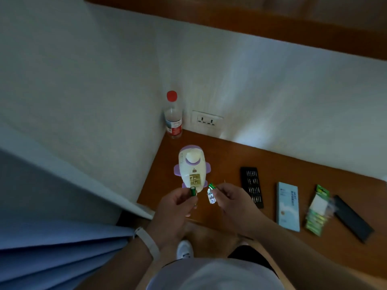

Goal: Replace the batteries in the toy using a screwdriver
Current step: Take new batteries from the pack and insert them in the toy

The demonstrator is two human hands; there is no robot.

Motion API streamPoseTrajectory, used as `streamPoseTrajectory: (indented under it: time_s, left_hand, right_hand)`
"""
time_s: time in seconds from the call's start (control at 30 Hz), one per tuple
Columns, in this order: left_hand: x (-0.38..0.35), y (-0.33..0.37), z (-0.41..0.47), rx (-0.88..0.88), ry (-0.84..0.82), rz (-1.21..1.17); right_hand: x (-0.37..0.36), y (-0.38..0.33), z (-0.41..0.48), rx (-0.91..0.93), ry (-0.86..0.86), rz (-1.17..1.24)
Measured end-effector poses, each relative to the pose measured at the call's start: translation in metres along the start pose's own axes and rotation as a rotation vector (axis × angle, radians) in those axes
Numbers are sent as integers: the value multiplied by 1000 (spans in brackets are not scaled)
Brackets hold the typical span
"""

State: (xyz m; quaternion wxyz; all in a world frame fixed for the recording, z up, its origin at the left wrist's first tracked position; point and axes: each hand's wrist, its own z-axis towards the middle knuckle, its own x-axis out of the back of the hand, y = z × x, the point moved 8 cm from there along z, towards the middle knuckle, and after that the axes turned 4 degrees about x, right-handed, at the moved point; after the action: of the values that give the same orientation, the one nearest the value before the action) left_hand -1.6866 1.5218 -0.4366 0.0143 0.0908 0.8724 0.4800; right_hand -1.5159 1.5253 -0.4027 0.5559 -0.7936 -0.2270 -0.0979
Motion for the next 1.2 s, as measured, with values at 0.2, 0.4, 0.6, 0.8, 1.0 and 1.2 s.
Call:
streamPoseTrajectory:
  time_s: [0.2,0.4,0.6,0.8,1.0,1.2]
  left_hand:
    - [10,-6,7,-9,-2,38]
    - [16,5,12,-67,33,106]
    - [18,19,19,-119,77,159]
    - [21,20,21,-124,132,178]
    - [22,23,25,-154,161,194]
    - [23,28,30,-235,214,245]
  right_hand:
    - [-7,6,6,-57,32,-7]
    - [-11,7,15,-66,44,31]
    - [-8,2,26,-18,66,-37]
    - [-2,-2,37,33,81,-93]
    - [-1,-7,47,100,62,-113]
    - [-6,-19,55,201,15,-162]
